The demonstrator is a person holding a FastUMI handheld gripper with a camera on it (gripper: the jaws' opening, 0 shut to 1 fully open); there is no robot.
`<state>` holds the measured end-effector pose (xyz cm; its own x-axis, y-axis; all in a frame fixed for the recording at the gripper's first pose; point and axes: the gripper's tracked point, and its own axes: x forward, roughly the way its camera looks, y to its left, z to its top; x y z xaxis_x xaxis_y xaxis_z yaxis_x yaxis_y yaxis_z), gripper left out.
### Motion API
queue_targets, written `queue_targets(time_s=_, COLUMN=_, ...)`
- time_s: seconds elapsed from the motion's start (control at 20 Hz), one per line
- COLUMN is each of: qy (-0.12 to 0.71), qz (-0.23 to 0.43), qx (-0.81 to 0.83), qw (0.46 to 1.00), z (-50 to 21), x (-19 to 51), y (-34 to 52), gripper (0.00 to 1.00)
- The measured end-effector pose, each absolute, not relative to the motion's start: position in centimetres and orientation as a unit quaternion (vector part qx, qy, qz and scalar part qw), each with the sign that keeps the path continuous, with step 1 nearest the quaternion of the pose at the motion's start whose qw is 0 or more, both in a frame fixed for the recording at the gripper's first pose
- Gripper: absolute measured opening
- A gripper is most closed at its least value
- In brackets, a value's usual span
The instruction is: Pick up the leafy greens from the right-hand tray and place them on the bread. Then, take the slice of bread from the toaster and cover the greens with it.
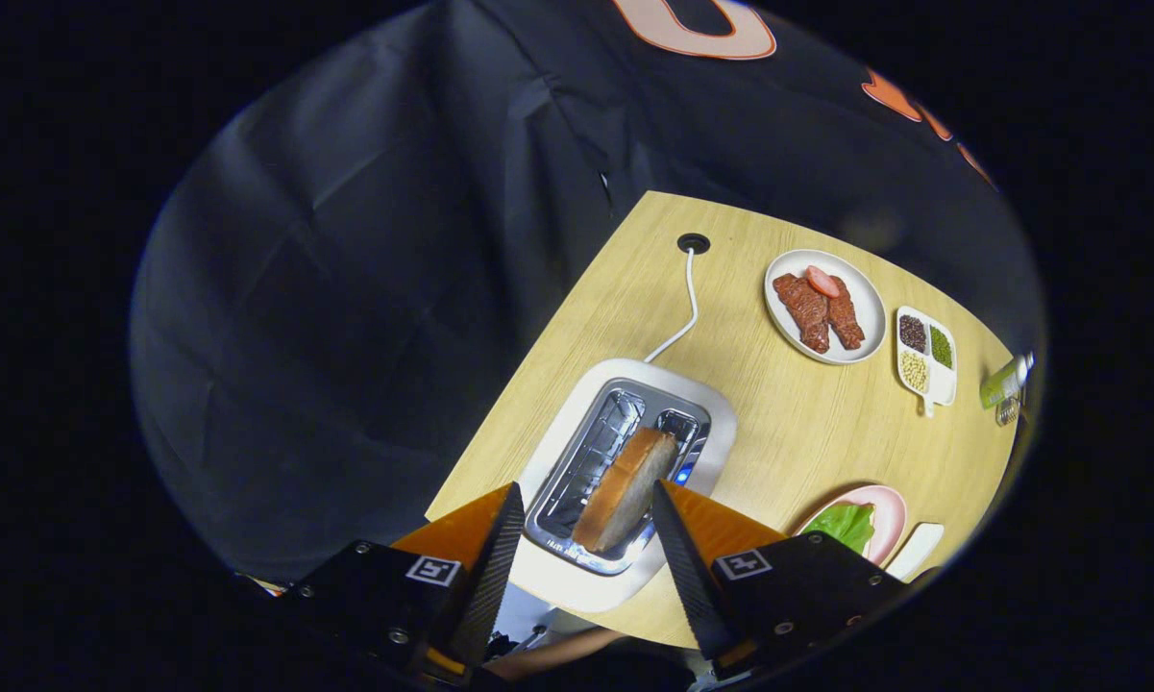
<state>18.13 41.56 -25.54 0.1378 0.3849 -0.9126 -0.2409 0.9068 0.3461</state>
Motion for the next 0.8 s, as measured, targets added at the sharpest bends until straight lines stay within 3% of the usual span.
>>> queue_targets(time_s=0.25, qy=0.639, qz=0.165, qx=0.022, qw=0.751, z=-28.6, x=18.6, y=40.4, gripper=0.64)
queue_targets(time_s=0.6, qy=0.631, qz=0.145, qx=0.039, qw=0.761, z=-29.0, x=18.8, y=39.3, gripper=0.2)
queue_targets(time_s=0.8, qy=0.617, qz=0.159, qx=0.079, qw=0.767, z=-26.7, x=18.9, y=38.8, gripper=0.19)
